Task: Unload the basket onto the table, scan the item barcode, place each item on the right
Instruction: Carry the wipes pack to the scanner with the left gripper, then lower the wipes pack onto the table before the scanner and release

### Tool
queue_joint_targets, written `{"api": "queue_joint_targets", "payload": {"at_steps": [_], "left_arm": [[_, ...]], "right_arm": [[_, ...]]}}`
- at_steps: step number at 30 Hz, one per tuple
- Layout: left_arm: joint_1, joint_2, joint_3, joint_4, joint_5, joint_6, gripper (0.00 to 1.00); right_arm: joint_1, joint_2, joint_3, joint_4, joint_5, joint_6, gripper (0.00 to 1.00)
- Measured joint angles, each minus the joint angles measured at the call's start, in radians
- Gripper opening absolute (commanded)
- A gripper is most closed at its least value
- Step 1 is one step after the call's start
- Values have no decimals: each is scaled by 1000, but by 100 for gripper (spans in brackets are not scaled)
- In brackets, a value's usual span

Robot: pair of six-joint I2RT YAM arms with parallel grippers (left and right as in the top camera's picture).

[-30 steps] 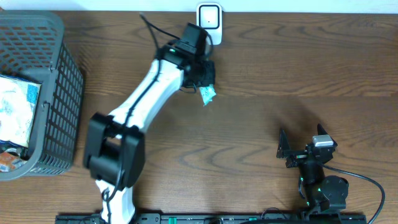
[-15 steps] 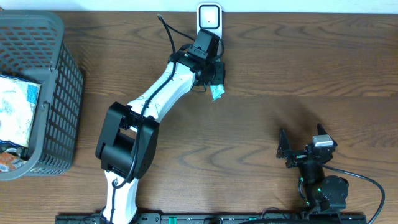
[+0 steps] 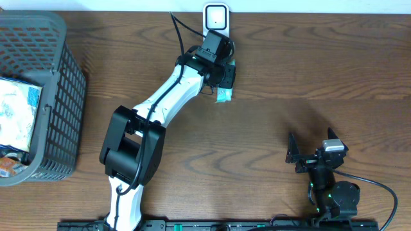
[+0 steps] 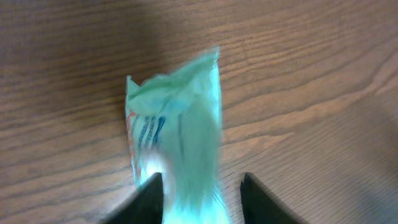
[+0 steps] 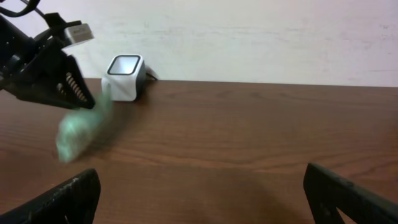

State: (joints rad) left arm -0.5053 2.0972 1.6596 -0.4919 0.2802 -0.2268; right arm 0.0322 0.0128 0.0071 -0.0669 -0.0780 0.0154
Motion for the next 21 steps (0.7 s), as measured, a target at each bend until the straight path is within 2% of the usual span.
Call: {"api": "queue_joint_targets", "payload": {"at_steps": [13, 20, 21], "left_arm": [[-2, -20, 0, -2, -2, -1, 50], [17, -202, -1, -2, -3, -1, 50], [23, -227, 0, -3, -10, -1, 47]], "right_arm": [[0, 0, 0, 0, 0, 0, 99], [0, 0, 0, 0, 0, 0, 99], [0, 0, 0, 0, 0, 0, 99]]}}
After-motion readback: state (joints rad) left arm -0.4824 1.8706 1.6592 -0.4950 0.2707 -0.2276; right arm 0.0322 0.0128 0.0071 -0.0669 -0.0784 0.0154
